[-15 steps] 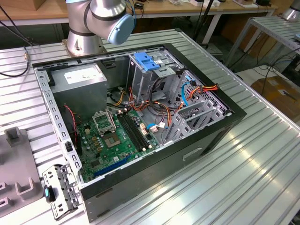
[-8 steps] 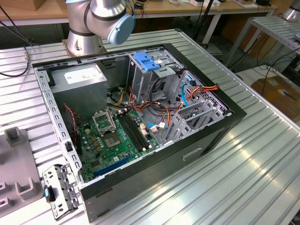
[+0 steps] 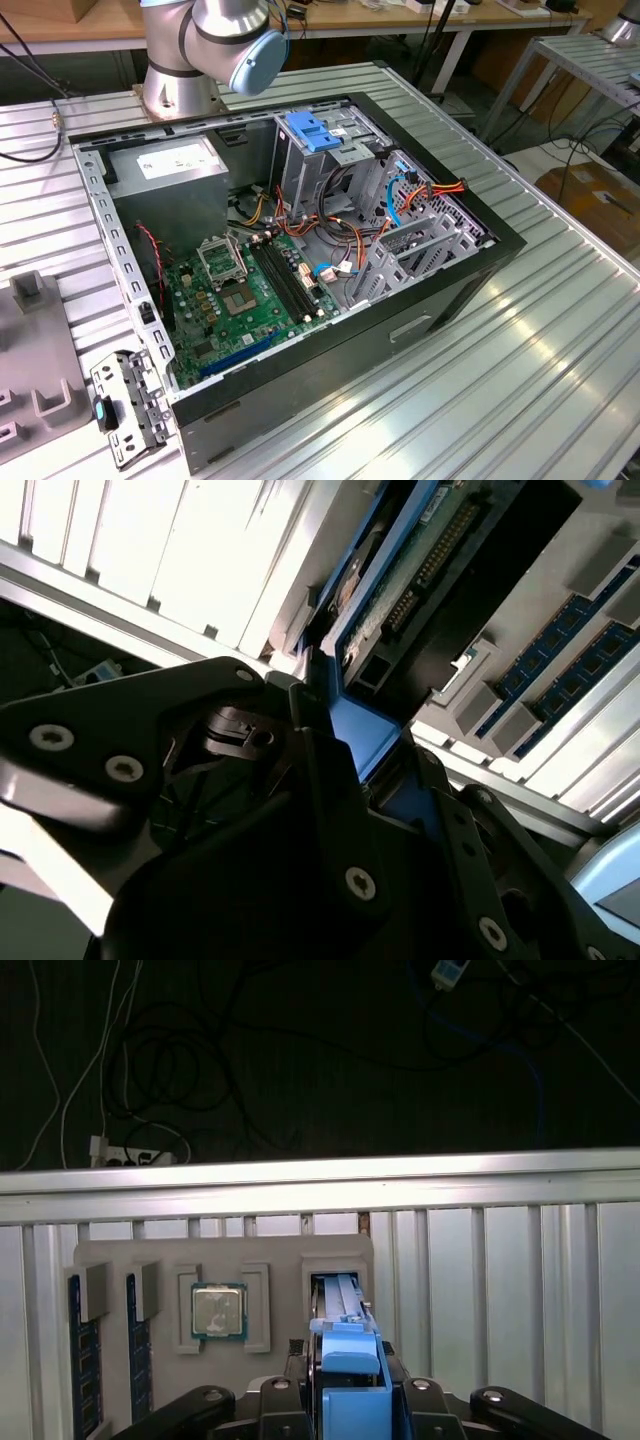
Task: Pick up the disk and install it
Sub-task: 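Pick up the disk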
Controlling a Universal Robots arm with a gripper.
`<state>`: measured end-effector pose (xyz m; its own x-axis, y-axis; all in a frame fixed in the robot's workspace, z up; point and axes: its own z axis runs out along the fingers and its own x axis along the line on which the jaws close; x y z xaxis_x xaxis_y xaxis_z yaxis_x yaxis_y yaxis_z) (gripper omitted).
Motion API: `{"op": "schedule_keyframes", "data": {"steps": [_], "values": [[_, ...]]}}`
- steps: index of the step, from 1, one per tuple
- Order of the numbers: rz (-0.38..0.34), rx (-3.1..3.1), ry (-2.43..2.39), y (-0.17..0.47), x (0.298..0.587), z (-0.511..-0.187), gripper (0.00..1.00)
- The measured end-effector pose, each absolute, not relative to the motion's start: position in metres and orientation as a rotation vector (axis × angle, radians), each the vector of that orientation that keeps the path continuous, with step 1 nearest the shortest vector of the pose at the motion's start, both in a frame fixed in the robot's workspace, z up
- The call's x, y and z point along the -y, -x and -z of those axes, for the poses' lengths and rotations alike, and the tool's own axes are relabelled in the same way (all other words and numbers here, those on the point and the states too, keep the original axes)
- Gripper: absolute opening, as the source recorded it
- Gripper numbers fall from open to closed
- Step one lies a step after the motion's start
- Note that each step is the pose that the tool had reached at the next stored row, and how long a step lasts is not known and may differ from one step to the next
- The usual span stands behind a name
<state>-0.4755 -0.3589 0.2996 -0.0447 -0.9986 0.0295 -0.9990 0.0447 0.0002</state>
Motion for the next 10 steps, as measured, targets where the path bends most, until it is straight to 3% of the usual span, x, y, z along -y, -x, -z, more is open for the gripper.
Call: {"op": "schedule_keyframes", "data": {"steps": [10], "values": [[-0.032,2.255,-2.156,0.476,0.359,-0.323,0.37]]}}
